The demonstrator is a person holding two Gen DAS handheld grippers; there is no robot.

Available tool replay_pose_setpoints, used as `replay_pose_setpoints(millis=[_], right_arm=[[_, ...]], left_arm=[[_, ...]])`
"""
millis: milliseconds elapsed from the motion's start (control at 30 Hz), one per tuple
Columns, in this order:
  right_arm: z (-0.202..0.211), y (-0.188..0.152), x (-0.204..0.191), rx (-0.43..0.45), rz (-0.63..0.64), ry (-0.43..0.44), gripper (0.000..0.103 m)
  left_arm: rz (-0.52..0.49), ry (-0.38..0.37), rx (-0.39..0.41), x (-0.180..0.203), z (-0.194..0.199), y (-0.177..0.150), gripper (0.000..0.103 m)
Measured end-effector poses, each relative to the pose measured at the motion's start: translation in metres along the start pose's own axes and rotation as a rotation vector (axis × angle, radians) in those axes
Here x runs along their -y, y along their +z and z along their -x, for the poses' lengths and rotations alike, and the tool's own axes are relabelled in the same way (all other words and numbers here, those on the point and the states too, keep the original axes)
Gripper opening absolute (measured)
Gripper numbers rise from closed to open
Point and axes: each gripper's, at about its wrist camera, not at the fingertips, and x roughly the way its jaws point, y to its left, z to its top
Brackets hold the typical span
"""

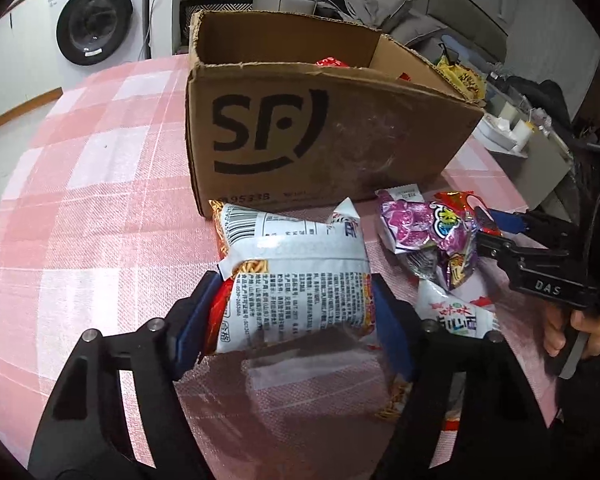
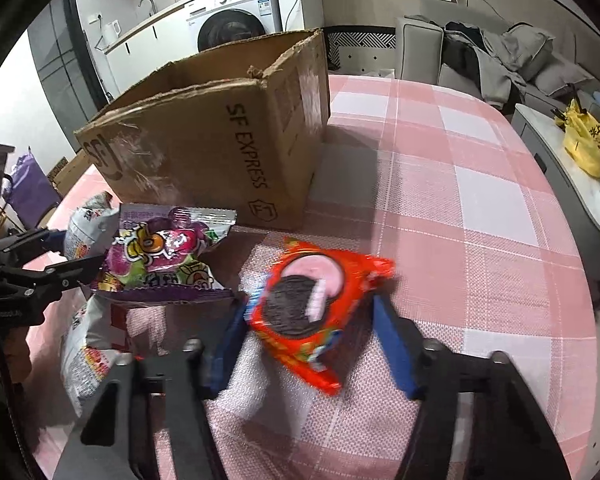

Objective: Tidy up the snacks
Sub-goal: 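Grasp the white printed noodle-snack bag with the left tool while the right tool grasps the red Oreo pack, then lift both held snacks and carry them over the cardboard box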

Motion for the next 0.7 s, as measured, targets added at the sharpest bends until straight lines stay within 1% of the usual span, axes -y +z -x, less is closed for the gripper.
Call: replay_pose_setpoints(millis=[67,167,500,700], right_arm=[[0.004,-0.003,0.003,0.011,-0.013,0.007,0.048],[0.007,-0.008,0.01,0.022,-0.032,0.013,0.046],[0.031,-0.01,0.01,0.087,-0.05,0.021,0.046],[0.049,-0.008,0.001,0.13,-0.035,0.022,0.046]], left_arm=[[-0.004,0.002,0.008,0.0,0.002,-0.003,0.068],[-0.014,0.003,0.025,0.001,0.008,-0.007,0.066],[0.003,0.011,0.069,-0.002,0.031,-0.013,0.065],[0.007,0.015,0.112,-0.003,0.055,-0.014,0.065]])
